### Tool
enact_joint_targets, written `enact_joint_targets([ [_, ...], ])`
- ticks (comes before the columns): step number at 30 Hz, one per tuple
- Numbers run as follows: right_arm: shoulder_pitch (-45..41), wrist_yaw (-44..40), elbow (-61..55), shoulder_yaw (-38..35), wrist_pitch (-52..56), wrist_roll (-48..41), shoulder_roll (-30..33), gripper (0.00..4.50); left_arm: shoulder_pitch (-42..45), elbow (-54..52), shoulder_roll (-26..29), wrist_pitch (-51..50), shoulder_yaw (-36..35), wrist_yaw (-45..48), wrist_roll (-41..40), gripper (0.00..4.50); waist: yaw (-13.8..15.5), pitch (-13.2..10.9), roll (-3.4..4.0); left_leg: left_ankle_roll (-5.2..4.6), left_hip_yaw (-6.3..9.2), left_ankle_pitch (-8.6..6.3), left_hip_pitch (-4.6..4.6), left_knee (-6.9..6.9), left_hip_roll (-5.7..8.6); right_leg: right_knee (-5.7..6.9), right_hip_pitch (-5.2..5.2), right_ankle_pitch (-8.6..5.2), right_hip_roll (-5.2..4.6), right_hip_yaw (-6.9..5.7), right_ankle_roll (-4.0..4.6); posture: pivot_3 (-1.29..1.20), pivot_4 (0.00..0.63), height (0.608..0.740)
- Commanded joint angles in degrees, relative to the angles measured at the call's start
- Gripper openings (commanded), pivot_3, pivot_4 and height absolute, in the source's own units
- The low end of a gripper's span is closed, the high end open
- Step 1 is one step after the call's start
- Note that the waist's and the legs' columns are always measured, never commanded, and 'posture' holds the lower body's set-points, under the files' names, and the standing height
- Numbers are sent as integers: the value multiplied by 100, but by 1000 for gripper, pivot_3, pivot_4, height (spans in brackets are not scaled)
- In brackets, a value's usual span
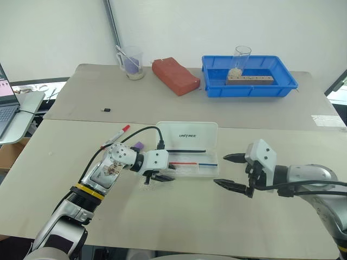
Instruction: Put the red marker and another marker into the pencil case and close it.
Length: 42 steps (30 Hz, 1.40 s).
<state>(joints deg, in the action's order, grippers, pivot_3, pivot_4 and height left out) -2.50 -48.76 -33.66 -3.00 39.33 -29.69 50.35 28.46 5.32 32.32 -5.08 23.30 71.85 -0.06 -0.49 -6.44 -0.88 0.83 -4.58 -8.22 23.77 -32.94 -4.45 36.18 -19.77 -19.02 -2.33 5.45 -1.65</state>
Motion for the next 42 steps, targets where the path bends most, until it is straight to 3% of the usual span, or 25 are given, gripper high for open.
enact_joint_targets([
  [1, -216, -58, 4, -59, -168, 23, 0, 4500, 108, -311, 105, 61, -149, 69, -126, 3883, -5, 0, 0, 0, 0, 0, 0, 0, 0, 0, 0, 0, 0, 0, 0, 0, 150, 740],
  [2, -249, -70, 23, -53, -166, 23, 0, 4500, 179, -387, 129, -4, -205, 110, -193, 4339, -1, 1, 1, 0, 0, 0, 0, 0, 0, 0, 0, 0, 0, 0, 0, 0, 150, 740],
  [3, -277, -84, 39, -47, -191, 37, 1, 4500, 264, -481, 154, -92, -271, 145, -271, 4430, 4, 2, 3, 0, 1, 0, -1, 0, 0, 1, 1, 0, 0, 0, 0, 0, 150, 740],
  [12, -445, -203, 255, -142, -281, 14, 13, 4500, 1058, -1537, 649, -1828, -1045, 406, -1357, 4430, -10, 5, 8, 0, 2, 0, -1, -3, 0, 1, 4, -2, 2, -2, -4, 0, 150, 740],
  [16, -737, -222, 323, -141, -242, -81, -34, 4500, 1267, -1527, 721, -2667, -1667, -154, -1702, 4430, -28, 4, 8, -5, 8, -2, -6, -4, -1, 5, 7, -3, 9, -1, -5, 0, 150, 740],
  [21, -1410, 19, 71, 44, 180, -449, -346, 4500, 783, -686, 779, -2410, -2504, -1505, -1274, 4430, -44, 5, 10, -5, 17, -3, -14, -7, -2, 9, 11, -12, 13, 0, -22, 0, 150, 740],
  [26, -2024, 196, -69, 295, 560, -650, -583, 4500, -75, -405, 832, -2117, -2945, -2097, -1153, 4430, -34, 4, 5, -11, 16, -6, -28, 3, -7, 9, 14, -1, 15, 1, 0, 0, 150, 740],
  [29, -2412, 239, 2, 460, 678, -666, -697, 4500, -232, 383, 847, -1717, -3114, -2522, -964, 4430, 25, 0, -8, -10, 11, -6, -24, -2, -8, 14, 13, 1, 9, -4, 3, 0, 150, 740],
  [34, -2870, 246, 28, 609, 897, -768, -877, 4500, -95, 1568, 702, -1102, -3069, -2538, -914, 4430, 98, 4, -14, -9, -2, -6, -22, -1, -7, 14, -24, 5, -2, -4, 11, 0, 150, 740],
  [42, -3583, 636, 84, 492, 1050, -1055, -1457, 4500, 808, 3759, 345, -712, -2980, -2496, -846, 4430, 101, 7, -19, -14, -2, -3, 3, -4, -8, 66, -43, 3, 9, -4, 16, 0, 150, 740],
])
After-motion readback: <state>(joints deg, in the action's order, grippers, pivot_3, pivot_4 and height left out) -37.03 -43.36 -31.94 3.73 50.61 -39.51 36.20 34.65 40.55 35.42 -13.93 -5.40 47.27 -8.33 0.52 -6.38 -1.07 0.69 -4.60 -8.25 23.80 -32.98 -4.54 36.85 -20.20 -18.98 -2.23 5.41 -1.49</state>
